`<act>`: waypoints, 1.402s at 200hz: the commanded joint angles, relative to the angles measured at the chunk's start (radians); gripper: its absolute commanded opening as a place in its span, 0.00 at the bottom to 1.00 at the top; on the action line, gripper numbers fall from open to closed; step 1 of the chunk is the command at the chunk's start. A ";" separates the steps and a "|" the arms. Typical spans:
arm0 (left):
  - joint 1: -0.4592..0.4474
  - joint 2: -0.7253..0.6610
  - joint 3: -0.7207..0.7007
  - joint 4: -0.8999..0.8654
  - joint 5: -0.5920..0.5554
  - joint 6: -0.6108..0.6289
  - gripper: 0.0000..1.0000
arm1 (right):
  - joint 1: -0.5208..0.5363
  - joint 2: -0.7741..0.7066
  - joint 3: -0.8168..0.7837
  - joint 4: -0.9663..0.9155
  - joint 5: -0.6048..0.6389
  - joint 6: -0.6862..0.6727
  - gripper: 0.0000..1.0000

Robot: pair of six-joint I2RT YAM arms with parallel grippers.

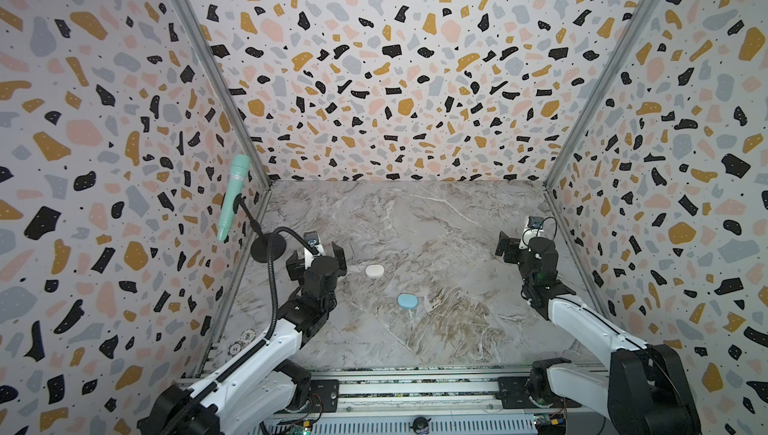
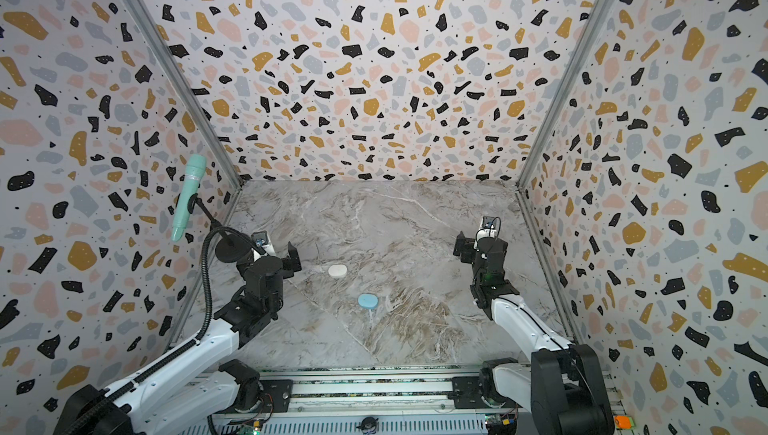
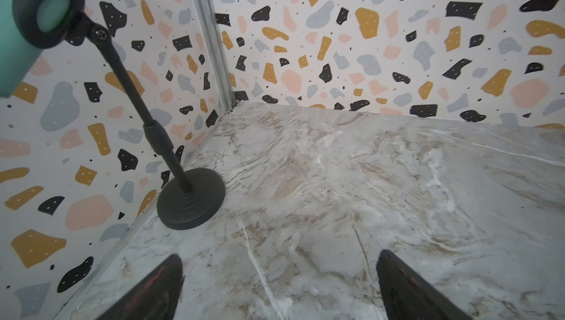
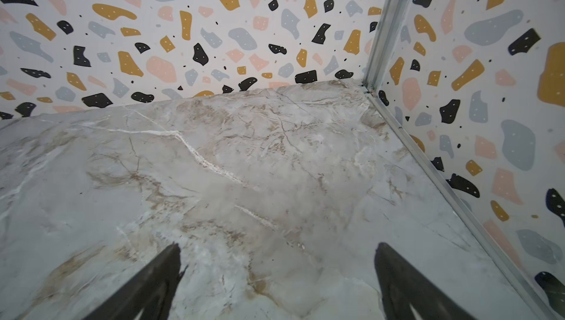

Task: Insert wireless bluetooth earbuds into charging case
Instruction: Reset both arms

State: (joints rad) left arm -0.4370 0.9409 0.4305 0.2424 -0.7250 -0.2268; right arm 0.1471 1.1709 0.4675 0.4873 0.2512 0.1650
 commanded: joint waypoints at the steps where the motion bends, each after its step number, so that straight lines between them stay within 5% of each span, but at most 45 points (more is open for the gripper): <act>1: 0.051 0.010 -0.025 0.110 0.036 0.038 1.00 | -0.016 0.022 -0.041 0.165 0.033 -0.048 0.99; 97: 0.128 0.221 -0.027 0.288 0.003 0.097 1.00 | -0.073 0.118 -0.095 0.365 -0.121 -0.088 0.99; 121: 0.149 0.265 -0.038 0.346 0.002 0.111 1.00 | -0.094 0.122 -0.107 0.325 -0.056 -0.088 0.99; 242: 0.324 0.418 -0.179 0.778 0.227 0.155 1.00 | -0.147 0.226 -0.204 0.559 -0.177 -0.077 0.99; 280: 0.337 0.429 -0.171 0.770 0.260 0.153 1.00 | -0.097 0.274 -0.214 0.633 -0.185 -0.143 0.99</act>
State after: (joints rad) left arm -0.1108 1.3697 0.2611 0.9180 -0.4950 -0.0883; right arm 0.0113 1.4181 0.2611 1.0283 0.0731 0.0799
